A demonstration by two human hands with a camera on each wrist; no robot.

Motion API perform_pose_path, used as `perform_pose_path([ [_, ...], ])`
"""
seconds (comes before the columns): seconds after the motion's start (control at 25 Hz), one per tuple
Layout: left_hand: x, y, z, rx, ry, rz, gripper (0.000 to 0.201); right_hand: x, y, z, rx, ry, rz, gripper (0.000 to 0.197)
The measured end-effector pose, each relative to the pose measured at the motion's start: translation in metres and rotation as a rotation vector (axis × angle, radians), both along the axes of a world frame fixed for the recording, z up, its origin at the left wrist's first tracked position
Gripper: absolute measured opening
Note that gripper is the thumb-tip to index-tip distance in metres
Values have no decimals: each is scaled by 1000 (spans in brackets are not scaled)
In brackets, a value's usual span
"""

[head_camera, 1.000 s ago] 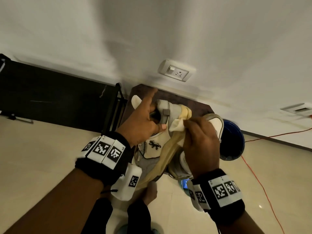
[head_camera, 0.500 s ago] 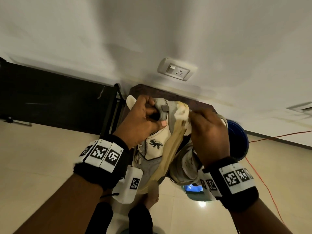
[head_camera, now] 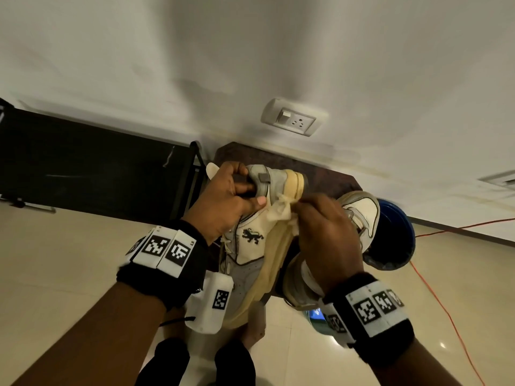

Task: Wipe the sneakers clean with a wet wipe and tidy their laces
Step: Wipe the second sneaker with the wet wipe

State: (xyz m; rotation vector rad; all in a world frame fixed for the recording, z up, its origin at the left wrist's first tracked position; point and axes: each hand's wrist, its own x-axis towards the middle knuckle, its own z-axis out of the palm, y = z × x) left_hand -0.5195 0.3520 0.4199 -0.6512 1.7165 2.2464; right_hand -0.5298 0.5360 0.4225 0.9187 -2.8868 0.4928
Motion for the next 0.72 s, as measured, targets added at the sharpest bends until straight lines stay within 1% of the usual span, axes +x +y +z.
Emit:
perform_pose_path([
  [0.08, 1, -1, -1, 10, 0, 0, 40, -25, -2, 7, -49, 27, -73, 17],
  [0.16, 3, -1, -1, -4, 4, -7, 41, -35, 1, 9, -64, 36, -77, 18],
  [0.28, 5, 0, -2, -13, 9, -4, 39, -7, 6, 3, -3, 2, 67, 17],
  [0.36, 4, 1, -4, -34, -8, -6, 40, 22, 8, -1, 46, -28, 184, 26],
  [0.4, 3, 0, -4, -33, -17, -3, 41, 27, 9, -2, 63, -40, 212, 30],
  [0.48, 3, -1, -5, -2, -32, -2, 45, 15, 4, -1, 36, -46, 160, 32],
  [0.6, 5, -4, -4, 31, -50, -67, 57, -24, -9, 2, -64, -38, -26, 20],
  [0.64, 6, -5, -5, 21, -48, -99, 61, -32, -14, 3, -76, -39, -61, 20],
  [0.72, 8, -9, -7, -28, -30, -163, 66, -27, -20, 2, -76, -57, -42, 20],
])
